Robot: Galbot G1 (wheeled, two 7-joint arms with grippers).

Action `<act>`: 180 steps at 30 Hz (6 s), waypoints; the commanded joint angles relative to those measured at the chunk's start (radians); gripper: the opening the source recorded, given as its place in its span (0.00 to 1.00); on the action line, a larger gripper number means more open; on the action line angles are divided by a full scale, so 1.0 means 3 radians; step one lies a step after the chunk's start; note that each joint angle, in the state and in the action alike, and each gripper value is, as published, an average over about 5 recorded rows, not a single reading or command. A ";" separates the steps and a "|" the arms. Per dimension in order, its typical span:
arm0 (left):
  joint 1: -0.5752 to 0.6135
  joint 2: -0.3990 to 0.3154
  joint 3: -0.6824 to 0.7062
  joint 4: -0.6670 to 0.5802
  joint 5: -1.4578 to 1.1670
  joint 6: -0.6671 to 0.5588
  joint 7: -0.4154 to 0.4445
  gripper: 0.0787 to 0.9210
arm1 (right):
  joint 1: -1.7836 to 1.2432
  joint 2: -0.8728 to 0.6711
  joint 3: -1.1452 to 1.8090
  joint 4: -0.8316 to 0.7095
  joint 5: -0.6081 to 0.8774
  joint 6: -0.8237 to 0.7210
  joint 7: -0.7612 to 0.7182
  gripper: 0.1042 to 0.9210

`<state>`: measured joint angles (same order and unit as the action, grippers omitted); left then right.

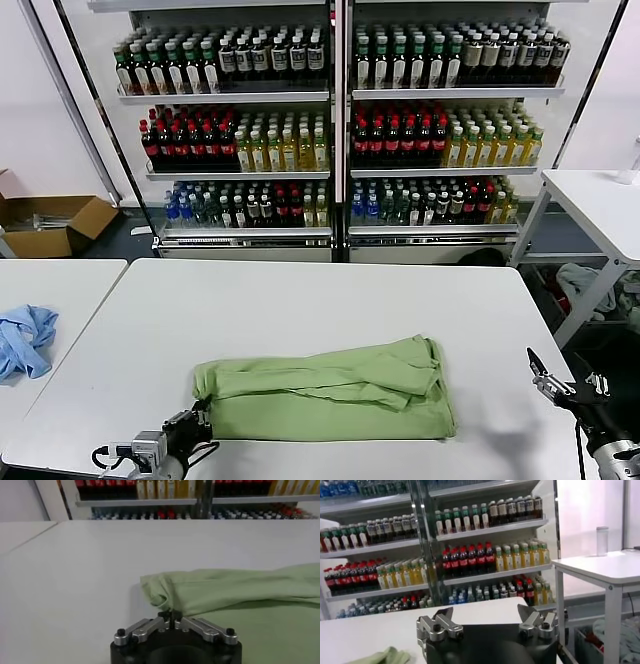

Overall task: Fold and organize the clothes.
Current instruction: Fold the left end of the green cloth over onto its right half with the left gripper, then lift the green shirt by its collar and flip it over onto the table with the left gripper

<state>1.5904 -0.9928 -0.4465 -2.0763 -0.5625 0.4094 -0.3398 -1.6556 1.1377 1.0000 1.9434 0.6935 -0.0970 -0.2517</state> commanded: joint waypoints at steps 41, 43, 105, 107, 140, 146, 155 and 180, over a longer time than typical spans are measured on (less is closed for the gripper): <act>-0.0728 0.0137 0.0889 -0.0246 0.0023 -0.0313 0.0947 0.02 | -0.0017 0.0133 -0.0137 -0.0038 -0.0117 0.0033 -0.0031 0.88; -0.0675 0.0125 0.0932 -0.0192 0.0151 -0.0338 0.1020 0.02 | -0.0017 0.0128 -0.0135 -0.0050 -0.0117 0.0036 -0.0032 0.88; -0.0828 0.0333 0.0007 0.0694 -0.0275 0.0554 0.1285 0.88 | -0.0005 0.0144 -0.0189 0.0022 -0.0144 0.0036 -0.0040 0.88; -0.0897 0.0323 0.0050 0.0768 -0.0301 0.0550 0.1299 0.88 | 0.0005 0.0147 -0.0201 0.0024 -0.0146 0.0035 -0.0040 0.88; -0.0267 -0.0026 -0.1302 0.0379 -0.1130 0.0045 0.0681 0.07 | 0.0087 0.0072 -0.0097 -0.0063 -0.0052 0.0044 -0.0033 0.88; -0.0206 0.0213 -0.2158 0.0542 -0.1162 0.0054 0.0401 0.04 | 0.0098 0.0064 -0.0148 -0.0063 -0.0049 0.0055 -0.0038 0.88; -0.0329 0.0469 -0.2401 0.0473 -0.0847 0.0094 0.0290 0.04 | 0.0102 0.0072 -0.0202 -0.0037 -0.0052 0.0072 -0.0042 0.88; -0.1794 -0.0611 0.1824 0.0167 -0.0550 0.0499 -0.0309 0.04 | -0.0094 0.0171 -0.0013 0.0231 -0.0092 0.0036 -0.0046 0.88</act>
<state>1.2649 -1.0123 -0.4065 -2.1091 -0.6976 0.5060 -0.3644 -1.6731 1.1866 0.9870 1.9911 0.6698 -0.0778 -0.2678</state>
